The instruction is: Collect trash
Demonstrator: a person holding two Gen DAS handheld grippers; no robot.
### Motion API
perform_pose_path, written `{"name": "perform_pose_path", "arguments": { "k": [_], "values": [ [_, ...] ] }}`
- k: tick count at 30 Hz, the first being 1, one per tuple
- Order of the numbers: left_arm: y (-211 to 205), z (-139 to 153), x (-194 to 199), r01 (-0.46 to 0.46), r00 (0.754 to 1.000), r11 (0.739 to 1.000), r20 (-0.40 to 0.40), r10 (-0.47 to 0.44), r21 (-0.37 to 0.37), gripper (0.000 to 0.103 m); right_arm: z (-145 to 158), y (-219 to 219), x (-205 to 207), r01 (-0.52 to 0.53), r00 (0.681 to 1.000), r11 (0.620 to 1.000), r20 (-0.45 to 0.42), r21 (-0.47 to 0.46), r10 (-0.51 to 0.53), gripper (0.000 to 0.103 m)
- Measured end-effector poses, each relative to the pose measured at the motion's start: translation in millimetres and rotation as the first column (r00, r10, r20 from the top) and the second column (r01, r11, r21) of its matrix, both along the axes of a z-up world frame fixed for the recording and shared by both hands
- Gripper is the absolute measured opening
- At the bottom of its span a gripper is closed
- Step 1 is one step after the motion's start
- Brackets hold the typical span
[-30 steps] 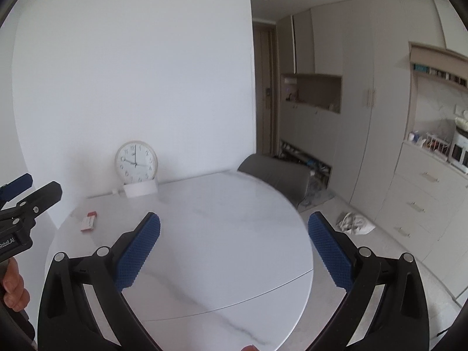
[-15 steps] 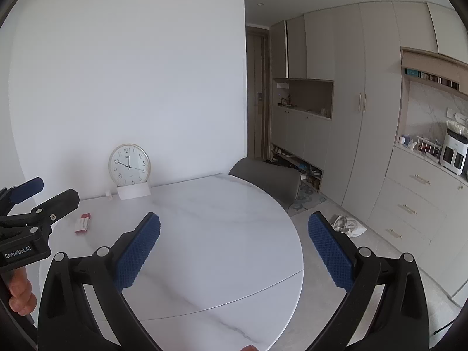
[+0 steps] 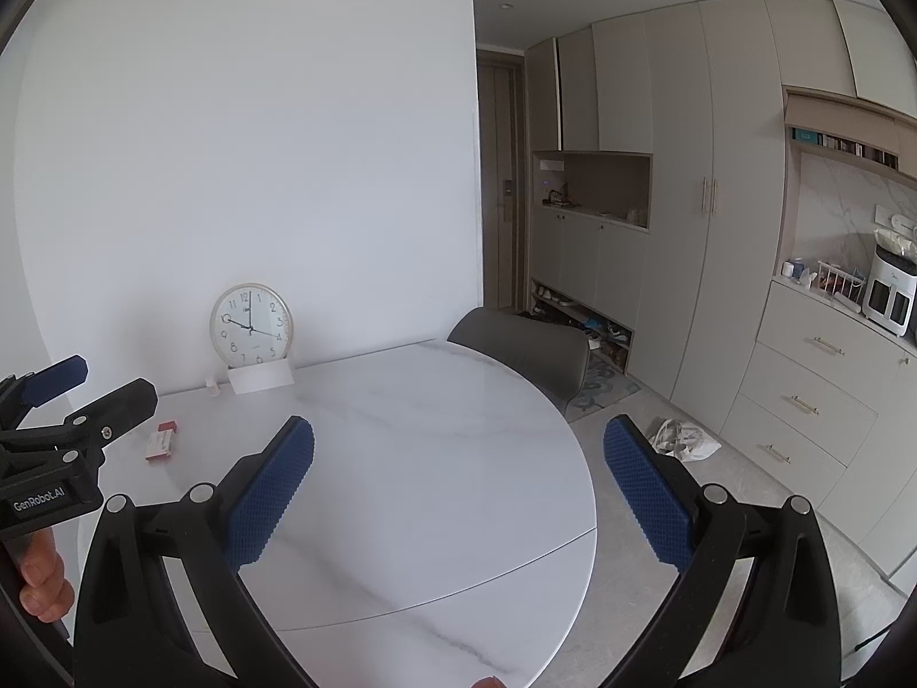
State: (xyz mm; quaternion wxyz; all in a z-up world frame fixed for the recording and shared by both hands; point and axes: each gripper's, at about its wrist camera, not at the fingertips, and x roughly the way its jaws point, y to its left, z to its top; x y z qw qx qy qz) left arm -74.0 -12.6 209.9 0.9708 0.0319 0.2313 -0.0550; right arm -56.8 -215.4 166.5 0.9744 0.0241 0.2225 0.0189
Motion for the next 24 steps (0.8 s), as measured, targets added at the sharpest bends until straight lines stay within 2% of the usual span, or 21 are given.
{"name": "perform_pose_path", "arguments": {
  "k": [24],
  "values": [
    [-2.0,-7.9,-4.6,-0.006,1.0,1.0,-0.004,0.006,-0.006,0.095,-3.3,-1.0,-1.1,0.001,1.0,1.0,-0.008,-0.006,-0.002,0.1]
  ]
}}
